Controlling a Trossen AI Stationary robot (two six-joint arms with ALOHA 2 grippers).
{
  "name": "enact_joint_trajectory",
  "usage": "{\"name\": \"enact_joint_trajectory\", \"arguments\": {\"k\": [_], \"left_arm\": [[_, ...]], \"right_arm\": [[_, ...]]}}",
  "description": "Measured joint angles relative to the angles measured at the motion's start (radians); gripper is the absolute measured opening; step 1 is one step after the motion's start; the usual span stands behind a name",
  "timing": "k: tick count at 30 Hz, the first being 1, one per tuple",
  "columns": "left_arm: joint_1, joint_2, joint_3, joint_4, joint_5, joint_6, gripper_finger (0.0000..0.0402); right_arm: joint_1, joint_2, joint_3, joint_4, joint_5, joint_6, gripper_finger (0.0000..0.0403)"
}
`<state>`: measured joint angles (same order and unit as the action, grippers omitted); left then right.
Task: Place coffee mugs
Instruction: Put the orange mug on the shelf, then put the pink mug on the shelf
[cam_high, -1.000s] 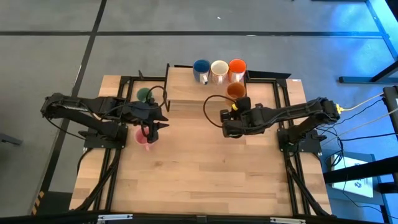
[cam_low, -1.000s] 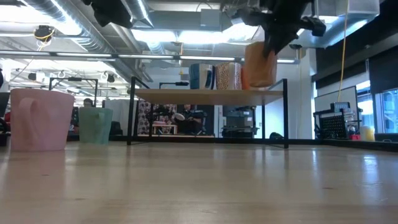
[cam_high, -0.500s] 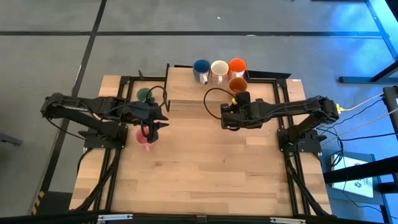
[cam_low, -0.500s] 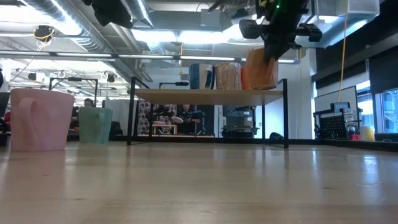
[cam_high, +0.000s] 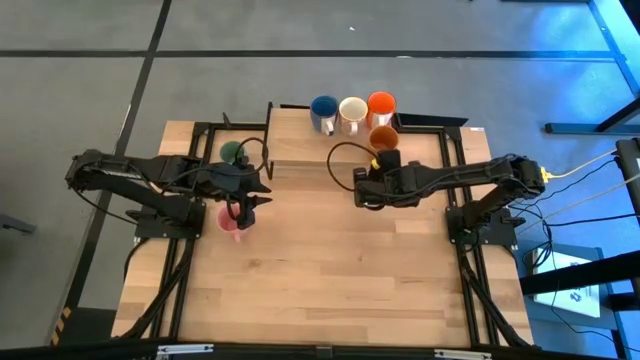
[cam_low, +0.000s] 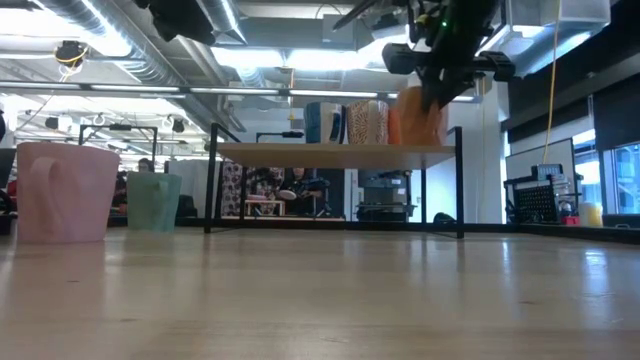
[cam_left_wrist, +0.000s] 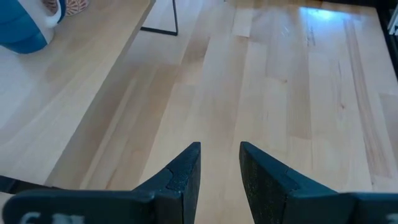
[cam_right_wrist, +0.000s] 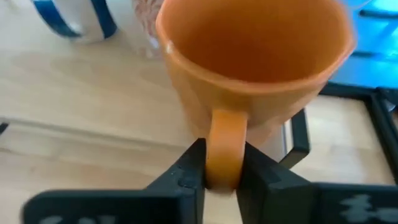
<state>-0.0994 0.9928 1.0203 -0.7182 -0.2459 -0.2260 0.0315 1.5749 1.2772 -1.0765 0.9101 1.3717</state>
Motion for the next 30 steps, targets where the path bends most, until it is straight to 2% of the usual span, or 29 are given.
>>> {"name": "enact_joint_trajectory", "arguments": {"k": [8,15,19,23,27,30], "left_arm": [[0.000,0.000,0.000,0.000,0.000,0.000,0.0105],[0.000,0.000,0.000,0.000,0.000,0.000,0.0105],[0.000,0.000,0.000,-0.001,0.004,-0.001,0.0105],[0.000,0.000,0.000,-0.006,0.050,-0.003,0.0105],[0.000,0.000,0.000,-0.006,0.067,-0.028,0.0110],[0.000,0.004,0.000,-0.018,0.134,-0.041,0.0126]], "right_arm": [[0.001,-0.007,-0.001,0.002,-0.013,-0.002,0.0128],[0.002,-0.093,0.008,-0.004,-0.036,-0.068,0.0188],[0.037,-0.154,0.068,0.003,-0.173,-0.185,0.0202],[0.129,-0.174,0.142,0.022,-0.300,-0.315,0.0204],[0.237,-0.169,0.147,0.136,-0.324,-0.417,0.0204],[0.299,-0.136,0.123,0.232,-0.328,-0.474,0.0204]]}}
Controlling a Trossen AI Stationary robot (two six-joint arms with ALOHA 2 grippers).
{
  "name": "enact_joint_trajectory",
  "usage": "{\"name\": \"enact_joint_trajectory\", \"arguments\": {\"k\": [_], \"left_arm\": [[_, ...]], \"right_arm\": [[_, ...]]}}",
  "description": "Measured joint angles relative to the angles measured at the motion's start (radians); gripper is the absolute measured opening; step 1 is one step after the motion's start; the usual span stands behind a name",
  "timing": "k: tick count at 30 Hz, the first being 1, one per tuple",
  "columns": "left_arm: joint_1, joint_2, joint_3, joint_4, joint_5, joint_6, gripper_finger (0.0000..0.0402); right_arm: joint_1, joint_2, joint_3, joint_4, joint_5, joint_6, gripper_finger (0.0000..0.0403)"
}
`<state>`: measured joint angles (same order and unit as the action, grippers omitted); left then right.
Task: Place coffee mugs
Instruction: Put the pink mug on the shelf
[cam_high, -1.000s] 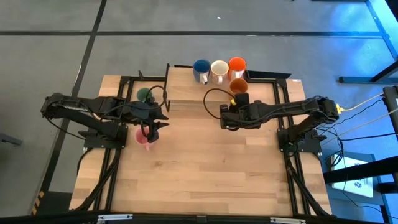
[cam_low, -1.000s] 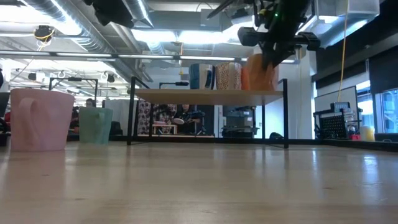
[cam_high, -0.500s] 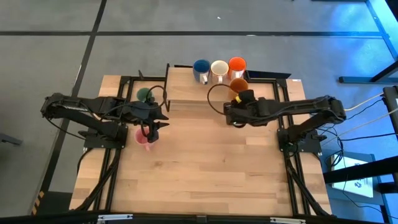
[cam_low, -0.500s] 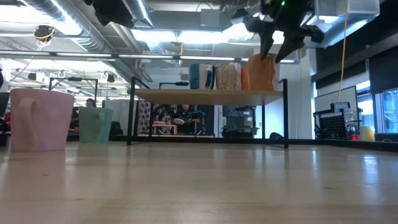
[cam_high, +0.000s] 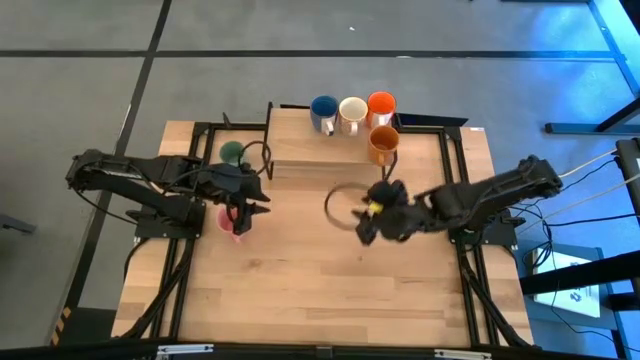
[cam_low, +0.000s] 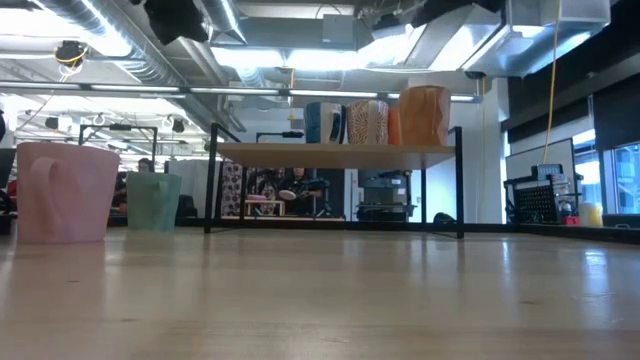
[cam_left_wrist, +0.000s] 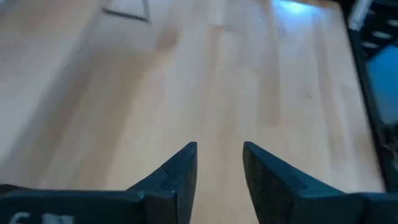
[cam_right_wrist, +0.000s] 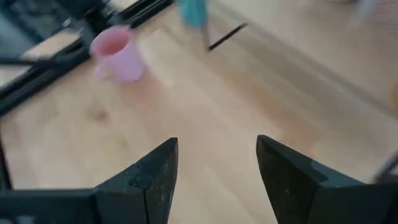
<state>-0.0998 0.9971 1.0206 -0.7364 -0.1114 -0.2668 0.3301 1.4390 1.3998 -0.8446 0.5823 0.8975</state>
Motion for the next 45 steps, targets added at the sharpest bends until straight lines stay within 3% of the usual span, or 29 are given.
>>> {"name": "enact_joint_trajectory", "arguments": {"k": [5,13,21,32,37,41,45], "left_arm": [[-0.002,0.025,0.000,-0.156,0.079,-0.095,0.0155],[0.000,0.050,-0.007,-0.516,0.010,-0.224,0.0156],[0.108,0.032,-0.176,-0.487,0.058,-0.229,0.0155],[0.226,0.037,-0.262,-0.443,0.030,-0.215,0.0155],[0.226,0.037,-0.335,-0.382,0.128,-0.200,0.0153],[0.217,0.037,-0.375,-0.348,0.140,-0.223,0.0125],[0.214,0.037,-0.380,-0.336,0.140,-0.214,0.0068]], "right_arm": [[0.054,0.081,-0.041,0.093,0.000,-0.015,0.0205],[0.063,0.202,-0.044,0.111,-0.071,0.005,0.0205],[0.062,0.236,-0.044,0.173,-0.076,-0.012,0.0205],[0.062,0.236,-0.044,0.174,-0.078,-0.011,0.0205],[0.062,0.236,-0.044,0.173,-0.078,-0.010,0.0205],[0.062,0.236,-0.044,0.170,-0.078,-0.009,0.0205],[0.062,0.236,-0.044,0.171,-0.078,-0.009,0.0205]]}}
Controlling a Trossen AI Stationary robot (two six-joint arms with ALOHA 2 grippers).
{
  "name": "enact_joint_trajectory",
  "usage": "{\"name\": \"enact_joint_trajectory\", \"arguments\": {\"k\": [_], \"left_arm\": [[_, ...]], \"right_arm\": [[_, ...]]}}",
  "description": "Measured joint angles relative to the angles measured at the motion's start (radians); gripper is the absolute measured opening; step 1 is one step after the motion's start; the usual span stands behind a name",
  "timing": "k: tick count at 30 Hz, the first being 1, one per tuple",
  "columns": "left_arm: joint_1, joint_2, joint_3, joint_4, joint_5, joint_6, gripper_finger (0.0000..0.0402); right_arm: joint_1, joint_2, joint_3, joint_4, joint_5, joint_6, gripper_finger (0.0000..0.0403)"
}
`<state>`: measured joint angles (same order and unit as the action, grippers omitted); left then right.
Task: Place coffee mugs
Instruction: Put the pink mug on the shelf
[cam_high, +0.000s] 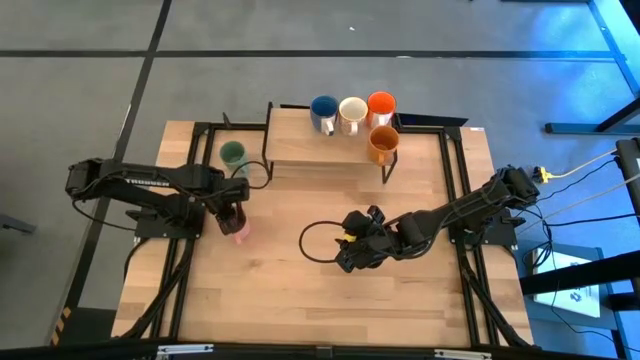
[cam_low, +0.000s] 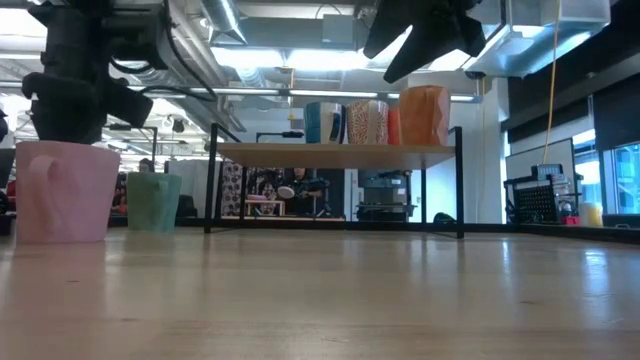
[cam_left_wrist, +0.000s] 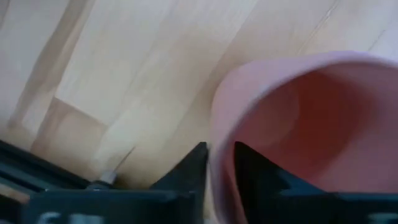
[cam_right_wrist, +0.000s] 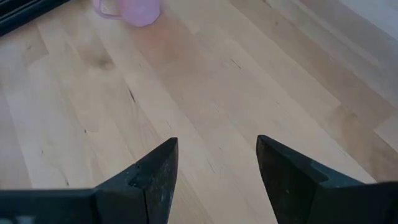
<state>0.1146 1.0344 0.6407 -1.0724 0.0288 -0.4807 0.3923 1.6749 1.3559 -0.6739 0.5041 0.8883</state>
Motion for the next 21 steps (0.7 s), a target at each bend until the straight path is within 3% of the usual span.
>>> {"name": "enact_joint_trajectory", "arguments": {"k": [4,18,21], "left_arm": [[0.000,0.000,0.000,0.026,0.011,0.020,0.0017],[-0.098,0.002,0.001,0.222,0.031,-0.043,0.0018],[-0.118,0.046,0.050,0.224,0.026,-0.052,0.0018]], "right_arm": [[0.001,0.000,0.000,0.003,-0.003,0.000,0.0205],[0.000,0.000,0.000,0.044,-0.026,0.001,0.0205],[0.000,0.000,0.000,0.044,-0.020,0.001,0.0205]]}}
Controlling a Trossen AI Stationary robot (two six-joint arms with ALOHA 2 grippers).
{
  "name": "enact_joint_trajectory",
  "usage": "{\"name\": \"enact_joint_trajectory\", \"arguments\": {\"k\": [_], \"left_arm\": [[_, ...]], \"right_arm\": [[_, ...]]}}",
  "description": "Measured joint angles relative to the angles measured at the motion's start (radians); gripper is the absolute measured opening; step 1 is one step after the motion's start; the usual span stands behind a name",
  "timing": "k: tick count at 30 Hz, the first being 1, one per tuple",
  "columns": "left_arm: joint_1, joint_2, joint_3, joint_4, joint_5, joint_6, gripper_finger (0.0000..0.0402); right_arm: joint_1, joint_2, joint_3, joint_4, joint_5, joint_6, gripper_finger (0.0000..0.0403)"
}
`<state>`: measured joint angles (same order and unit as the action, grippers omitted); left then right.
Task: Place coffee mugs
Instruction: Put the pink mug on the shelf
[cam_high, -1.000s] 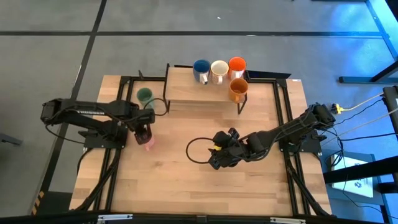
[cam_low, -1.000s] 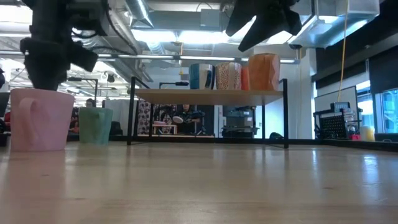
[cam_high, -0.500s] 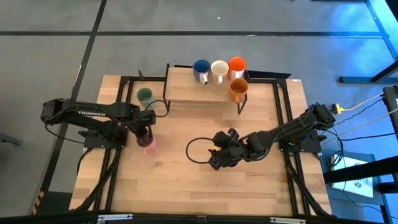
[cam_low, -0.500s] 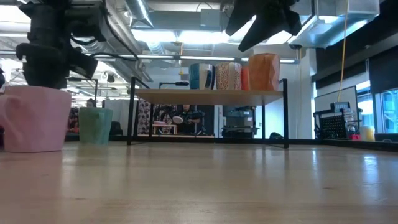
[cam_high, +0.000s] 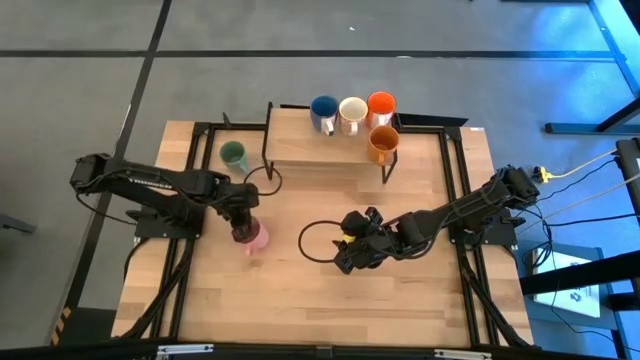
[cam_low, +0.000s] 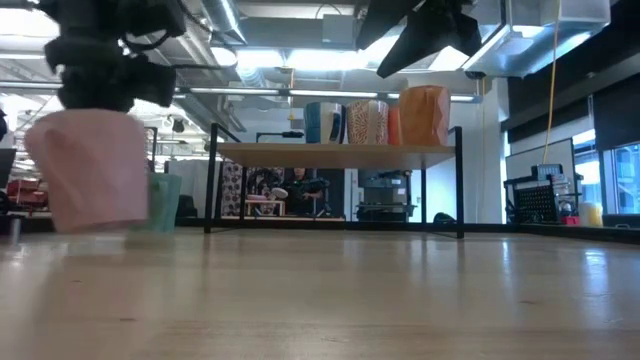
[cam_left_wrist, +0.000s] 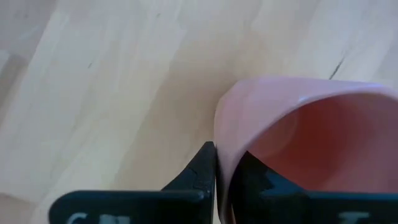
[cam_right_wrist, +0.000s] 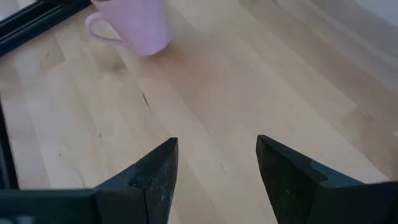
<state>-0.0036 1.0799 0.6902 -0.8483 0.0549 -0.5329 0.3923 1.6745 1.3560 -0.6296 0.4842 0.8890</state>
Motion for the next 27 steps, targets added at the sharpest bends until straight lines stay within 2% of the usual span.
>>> {"name": "enact_joint_trajectory", "arguments": {"k": [7,14,23,27], "left_arm": [[-0.020,0.211,0.208,0.008,-0.036,0.071,0.0018],[-0.031,0.446,0.391,0.015,-0.044,0.100,0.0018],[-0.061,0.631,0.539,0.041,-0.040,0.126,0.0018],[-0.069,0.695,0.584,0.060,-0.037,0.122,0.0018]], "right_arm": [[0.000,0.006,0.000,0.000,0.056,-0.001,0.0205],[0.019,0.052,0.000,-0.020,0.063,0.038,0.0205],[0.152,0.092,-0.021,-0.131,0.128,0.182,0.0205],[0.218,0.092,-0.066,-0.126,0.163,0.268,0.0205]]}}
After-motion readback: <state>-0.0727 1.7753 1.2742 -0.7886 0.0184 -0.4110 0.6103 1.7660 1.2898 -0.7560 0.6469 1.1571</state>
